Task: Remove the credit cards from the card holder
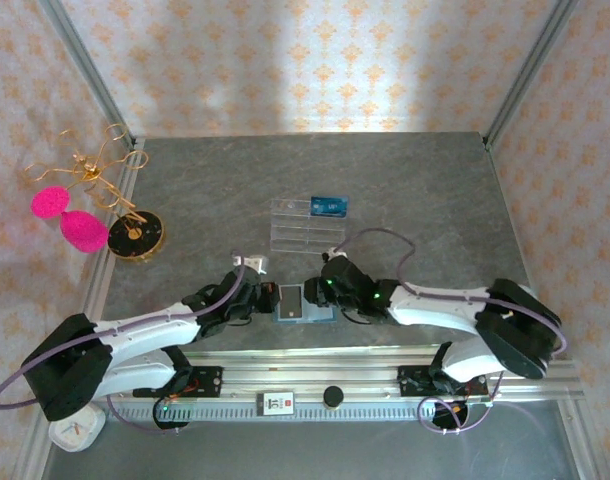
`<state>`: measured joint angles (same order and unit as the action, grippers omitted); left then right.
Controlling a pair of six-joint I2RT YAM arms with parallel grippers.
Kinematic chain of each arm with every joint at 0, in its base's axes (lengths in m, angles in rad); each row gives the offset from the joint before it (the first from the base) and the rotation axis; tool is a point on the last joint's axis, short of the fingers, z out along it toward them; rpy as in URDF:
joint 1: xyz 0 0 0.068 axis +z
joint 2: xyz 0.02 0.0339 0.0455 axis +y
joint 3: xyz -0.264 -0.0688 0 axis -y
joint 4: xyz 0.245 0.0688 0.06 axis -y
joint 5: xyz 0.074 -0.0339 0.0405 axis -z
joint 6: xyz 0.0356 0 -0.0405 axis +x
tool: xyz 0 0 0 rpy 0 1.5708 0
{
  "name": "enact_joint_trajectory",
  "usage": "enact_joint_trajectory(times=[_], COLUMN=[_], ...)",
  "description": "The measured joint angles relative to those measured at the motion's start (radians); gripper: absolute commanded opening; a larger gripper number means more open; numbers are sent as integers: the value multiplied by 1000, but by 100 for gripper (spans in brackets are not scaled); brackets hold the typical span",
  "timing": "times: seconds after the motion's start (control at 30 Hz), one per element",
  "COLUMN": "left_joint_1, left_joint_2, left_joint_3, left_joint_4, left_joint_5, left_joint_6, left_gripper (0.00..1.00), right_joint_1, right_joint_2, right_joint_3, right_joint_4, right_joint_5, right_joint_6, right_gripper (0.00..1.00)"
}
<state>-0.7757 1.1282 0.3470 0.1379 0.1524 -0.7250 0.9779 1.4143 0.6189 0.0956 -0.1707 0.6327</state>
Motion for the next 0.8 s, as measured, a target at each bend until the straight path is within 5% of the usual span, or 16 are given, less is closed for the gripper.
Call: enact_joint_trajectory(times=[0.23,0.4,0.8], left_joint_1=[-26,-26,-26], left_joint_2=[4,40,126], left_joint_3=[-1,-1,-3], left_joint_4=[0,1,38], left_joint_5=[-4,-14,-22], left_joint_6=[-2,6,19], left_gripper=[4,3,0], right_joint_1=[-8,-8,-8], right_joint_2=[95,99,146], right_joint_3=[6,30,69], right_joint_4=[10,2,2], right_joint_5=[-87,-92,-93], right_joint_6=[34,66,74], right_gripper=[37,25,24])
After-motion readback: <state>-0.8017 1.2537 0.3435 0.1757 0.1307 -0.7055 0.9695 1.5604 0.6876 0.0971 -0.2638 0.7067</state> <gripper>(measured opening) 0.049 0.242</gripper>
